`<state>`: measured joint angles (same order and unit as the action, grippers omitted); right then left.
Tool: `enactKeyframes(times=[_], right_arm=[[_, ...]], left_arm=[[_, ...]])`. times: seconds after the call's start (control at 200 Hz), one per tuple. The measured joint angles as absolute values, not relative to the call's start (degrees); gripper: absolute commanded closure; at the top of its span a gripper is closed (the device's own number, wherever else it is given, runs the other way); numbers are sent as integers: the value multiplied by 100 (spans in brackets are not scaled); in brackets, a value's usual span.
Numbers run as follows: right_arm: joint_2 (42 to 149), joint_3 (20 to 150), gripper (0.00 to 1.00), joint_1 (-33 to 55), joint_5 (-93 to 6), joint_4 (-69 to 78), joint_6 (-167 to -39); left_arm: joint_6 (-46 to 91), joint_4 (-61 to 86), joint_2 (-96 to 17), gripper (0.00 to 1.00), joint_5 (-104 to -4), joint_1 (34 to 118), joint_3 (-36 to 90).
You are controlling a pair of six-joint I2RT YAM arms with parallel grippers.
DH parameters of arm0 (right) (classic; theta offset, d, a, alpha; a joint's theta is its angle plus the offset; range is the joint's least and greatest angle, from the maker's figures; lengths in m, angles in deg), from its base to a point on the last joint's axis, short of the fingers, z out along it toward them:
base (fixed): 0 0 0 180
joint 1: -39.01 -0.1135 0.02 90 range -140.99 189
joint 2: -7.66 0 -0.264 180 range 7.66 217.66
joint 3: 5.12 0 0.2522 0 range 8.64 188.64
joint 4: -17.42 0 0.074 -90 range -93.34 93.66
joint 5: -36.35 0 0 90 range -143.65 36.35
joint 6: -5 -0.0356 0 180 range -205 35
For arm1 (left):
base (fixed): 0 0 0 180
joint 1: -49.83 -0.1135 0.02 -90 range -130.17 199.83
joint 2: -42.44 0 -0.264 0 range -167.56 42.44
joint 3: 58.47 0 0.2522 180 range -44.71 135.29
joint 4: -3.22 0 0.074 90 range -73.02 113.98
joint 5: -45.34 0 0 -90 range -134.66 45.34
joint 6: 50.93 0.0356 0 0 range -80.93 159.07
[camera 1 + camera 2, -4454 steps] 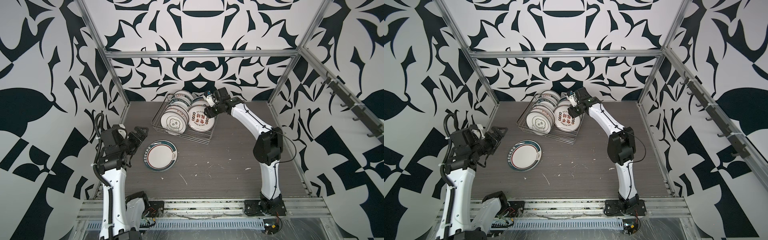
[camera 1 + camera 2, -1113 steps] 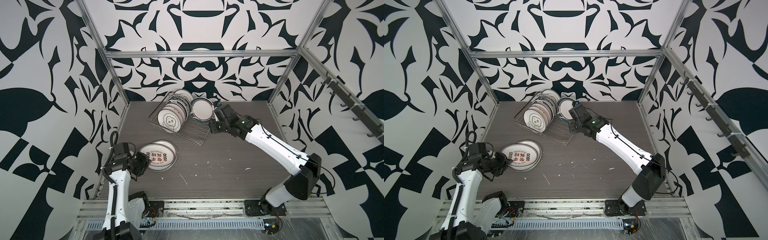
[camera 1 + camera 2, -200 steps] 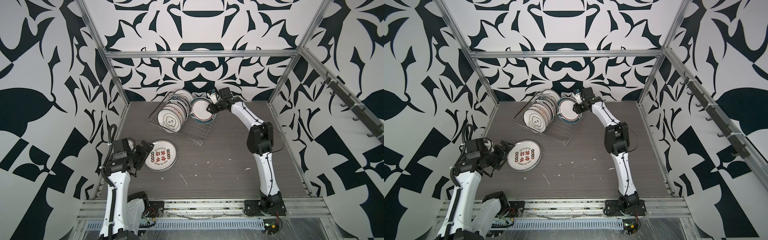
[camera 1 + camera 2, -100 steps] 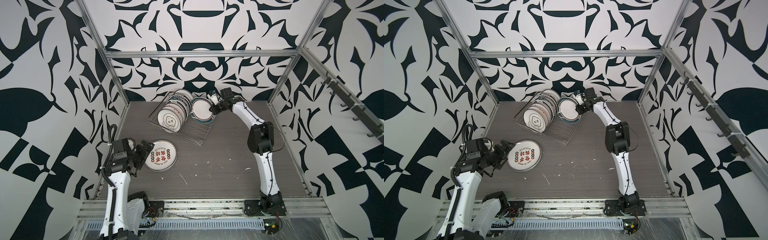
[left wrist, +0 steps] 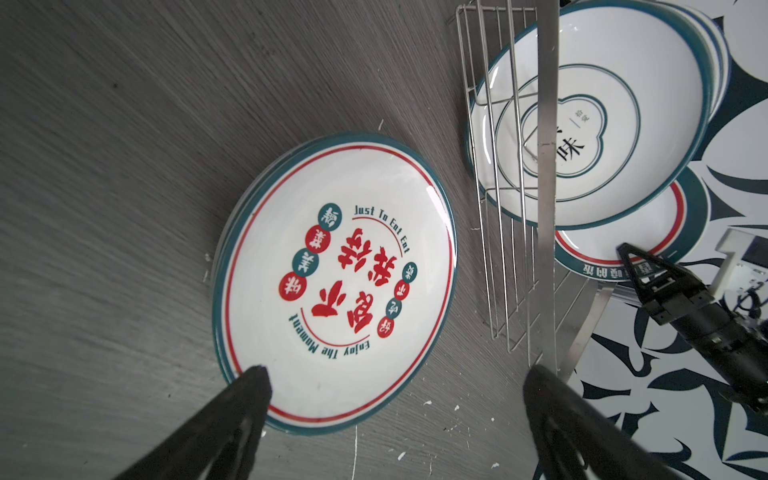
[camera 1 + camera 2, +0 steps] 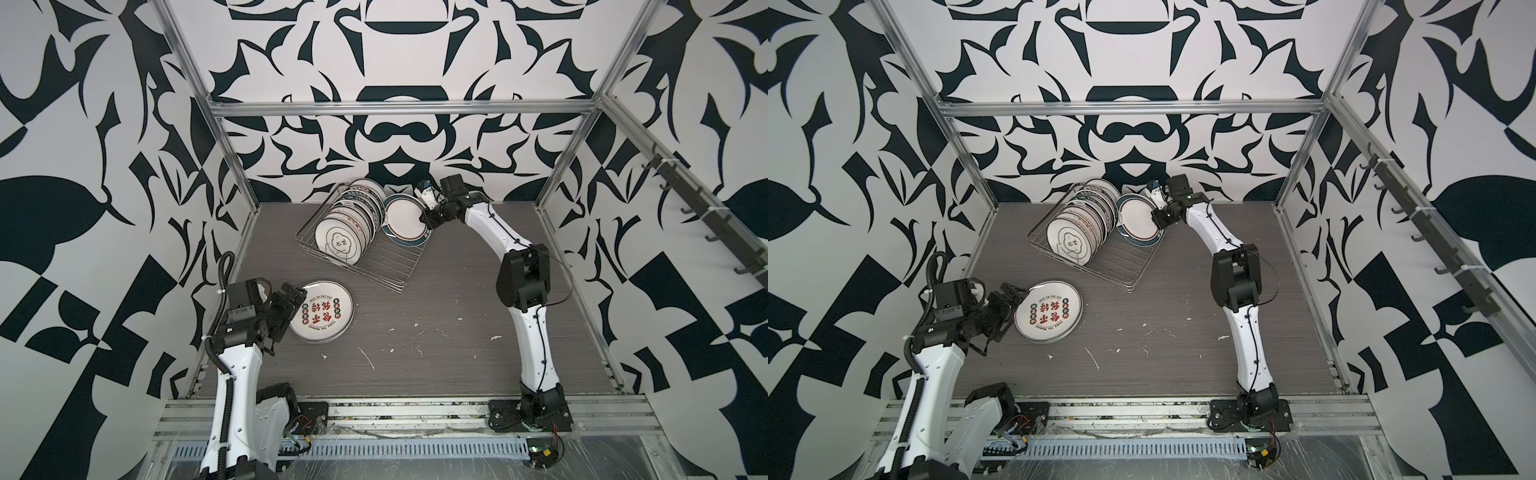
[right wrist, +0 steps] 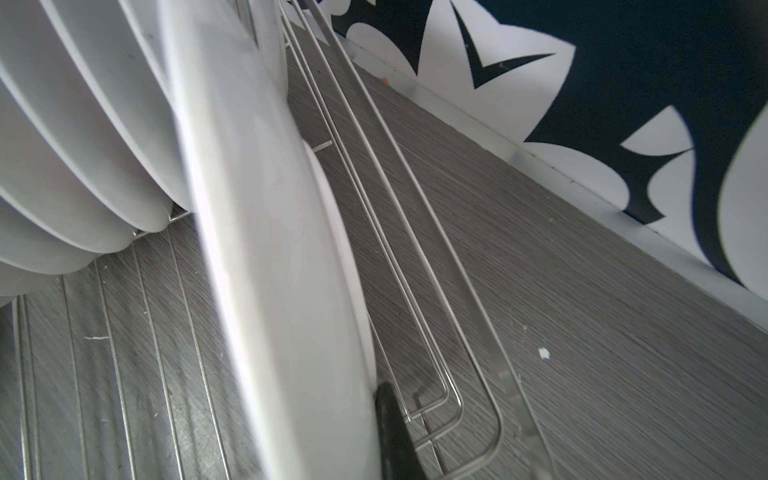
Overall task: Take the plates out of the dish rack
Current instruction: 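Grasp the green-rimmed white plate in the rack with the right gripper, then lift the green-rimmed plate and carry it toward the left gripper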
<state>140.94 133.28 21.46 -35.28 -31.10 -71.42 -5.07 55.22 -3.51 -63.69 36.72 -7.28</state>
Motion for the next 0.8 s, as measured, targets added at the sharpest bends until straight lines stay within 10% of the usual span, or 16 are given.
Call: enactKeyframes(times=[0.805], right_arm=[[11436,11483,100,2153,-4993,-2732,-8703]], left_arm=[[-704,5756,278,1,-6386,3672,-772]])
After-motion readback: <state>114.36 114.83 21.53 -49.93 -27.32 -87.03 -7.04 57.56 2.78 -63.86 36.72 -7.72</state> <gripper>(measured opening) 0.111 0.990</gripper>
